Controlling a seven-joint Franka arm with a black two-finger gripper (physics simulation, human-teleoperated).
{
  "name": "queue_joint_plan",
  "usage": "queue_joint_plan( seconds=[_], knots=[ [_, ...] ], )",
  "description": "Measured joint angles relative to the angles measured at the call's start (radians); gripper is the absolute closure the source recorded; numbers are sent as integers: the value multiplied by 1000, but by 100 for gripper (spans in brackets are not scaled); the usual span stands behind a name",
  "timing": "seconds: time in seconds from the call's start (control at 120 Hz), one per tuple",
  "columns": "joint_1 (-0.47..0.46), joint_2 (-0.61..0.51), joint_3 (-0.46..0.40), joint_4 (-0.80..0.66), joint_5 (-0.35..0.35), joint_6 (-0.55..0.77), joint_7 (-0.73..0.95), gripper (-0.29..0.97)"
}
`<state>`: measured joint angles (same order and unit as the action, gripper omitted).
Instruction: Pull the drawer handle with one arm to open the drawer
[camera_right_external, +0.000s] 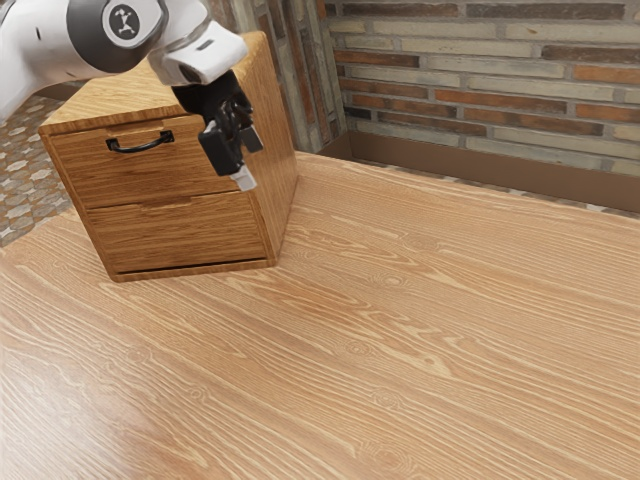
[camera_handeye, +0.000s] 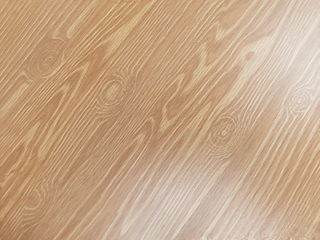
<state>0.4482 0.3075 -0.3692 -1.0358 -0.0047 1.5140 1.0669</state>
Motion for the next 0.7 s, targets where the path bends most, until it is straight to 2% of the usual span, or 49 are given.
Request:
queue_joint_plan(
  seconds=[0.433,0.517,0.6,0.7],
  knots=[
    [0,-22,-1,4,-1,-2,231,0],
    [2,-132,8,36,-2,-8,256,0],
    [-9,-221,38,53,-2,-13,269,0],
    [-41,-219,141,55,-1,-6,270,0]
  ],
)
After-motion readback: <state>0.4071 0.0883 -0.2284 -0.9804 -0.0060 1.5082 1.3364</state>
